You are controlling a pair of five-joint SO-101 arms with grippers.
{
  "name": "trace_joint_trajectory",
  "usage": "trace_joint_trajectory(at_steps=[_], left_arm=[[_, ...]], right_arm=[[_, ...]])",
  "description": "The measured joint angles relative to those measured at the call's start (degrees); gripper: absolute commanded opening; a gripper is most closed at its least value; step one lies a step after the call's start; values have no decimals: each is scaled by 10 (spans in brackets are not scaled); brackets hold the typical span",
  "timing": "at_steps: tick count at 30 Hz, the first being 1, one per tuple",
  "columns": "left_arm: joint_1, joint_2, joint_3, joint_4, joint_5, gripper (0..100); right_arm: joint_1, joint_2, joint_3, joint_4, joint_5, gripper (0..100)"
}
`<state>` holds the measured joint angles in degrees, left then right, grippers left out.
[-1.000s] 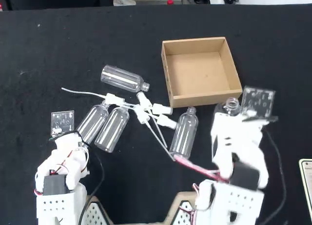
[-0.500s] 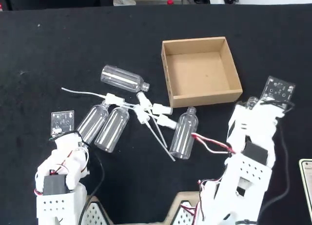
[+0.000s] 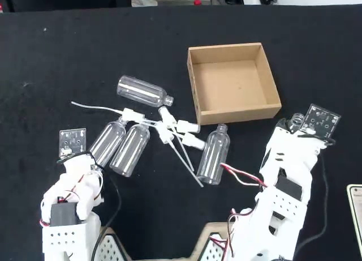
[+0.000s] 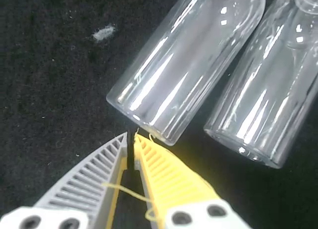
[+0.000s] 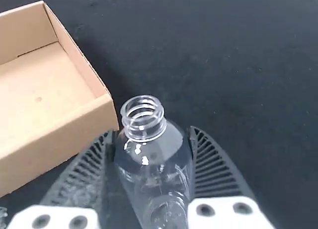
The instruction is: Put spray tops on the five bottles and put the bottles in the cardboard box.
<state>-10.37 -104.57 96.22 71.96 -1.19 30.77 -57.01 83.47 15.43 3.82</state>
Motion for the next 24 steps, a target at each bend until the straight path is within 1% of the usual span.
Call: trace_joint_trajectory(at_steps=[10, 20, 24], left_arm=[[0, 0, 0, 0, 0, 30], [0, 0, 0, 0, 0, 30], [0, 0, 0, 0, 0, 30]], right_arm=[[4, 0, -51, 102, 0, 74], [9, 11, -180, 338, 1, 74], [9, 11, -206, 371, 1, 74]])
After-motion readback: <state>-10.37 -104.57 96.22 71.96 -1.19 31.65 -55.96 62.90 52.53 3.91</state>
